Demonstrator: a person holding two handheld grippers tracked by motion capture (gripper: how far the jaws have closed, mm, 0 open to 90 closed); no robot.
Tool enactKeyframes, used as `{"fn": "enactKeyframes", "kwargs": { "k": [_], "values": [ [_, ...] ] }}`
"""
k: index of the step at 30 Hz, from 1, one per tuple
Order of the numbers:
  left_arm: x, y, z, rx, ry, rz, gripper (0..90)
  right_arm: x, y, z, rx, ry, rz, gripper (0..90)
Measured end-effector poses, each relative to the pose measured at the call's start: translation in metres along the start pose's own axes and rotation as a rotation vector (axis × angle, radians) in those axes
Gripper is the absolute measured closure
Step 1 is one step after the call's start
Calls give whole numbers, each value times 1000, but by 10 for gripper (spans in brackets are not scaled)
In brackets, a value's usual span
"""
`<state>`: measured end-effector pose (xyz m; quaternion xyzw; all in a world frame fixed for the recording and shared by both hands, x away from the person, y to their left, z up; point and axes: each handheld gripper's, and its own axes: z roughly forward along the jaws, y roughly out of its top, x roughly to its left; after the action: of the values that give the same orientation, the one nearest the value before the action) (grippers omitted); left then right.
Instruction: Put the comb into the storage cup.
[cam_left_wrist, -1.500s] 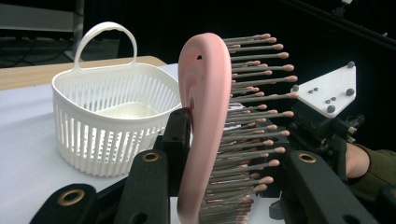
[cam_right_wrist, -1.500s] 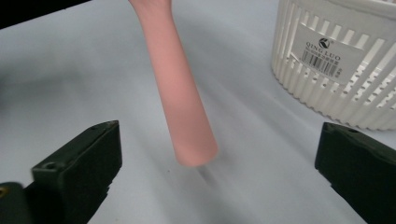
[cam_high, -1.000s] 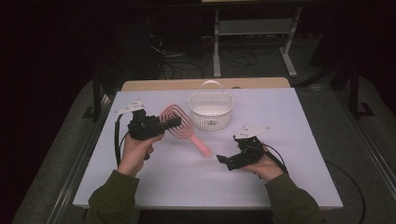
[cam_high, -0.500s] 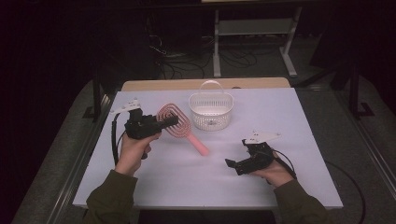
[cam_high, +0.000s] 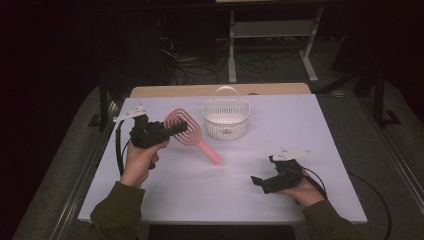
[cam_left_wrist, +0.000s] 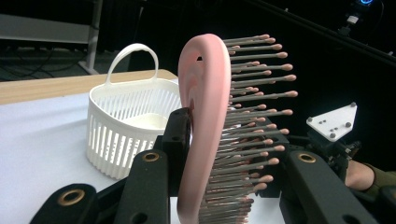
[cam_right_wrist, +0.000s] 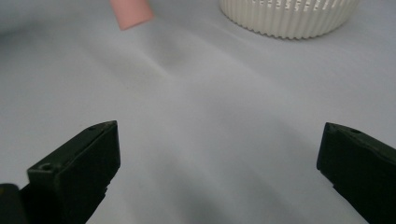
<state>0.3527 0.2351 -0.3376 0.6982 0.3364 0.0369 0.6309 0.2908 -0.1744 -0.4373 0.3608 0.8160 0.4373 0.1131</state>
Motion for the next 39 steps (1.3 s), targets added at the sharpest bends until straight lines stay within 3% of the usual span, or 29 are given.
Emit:
{"fn": "enactKeyframes", "kwargs": {
  "k": [13, 25, 39],
  "values": [
    [1, 4, -6, -20, 8, -1, 643, -2, -18, -11, 12, -4, 15, 0],
    [1, 9, -9, -35, 9, 5, 643, -2, -19, -9, 23, 3, 16, 0],
    [-3, 30, 2, -67, -22, 35, 643, -1, -19, -8, 25, 5, 17, 0]
  ]
}}
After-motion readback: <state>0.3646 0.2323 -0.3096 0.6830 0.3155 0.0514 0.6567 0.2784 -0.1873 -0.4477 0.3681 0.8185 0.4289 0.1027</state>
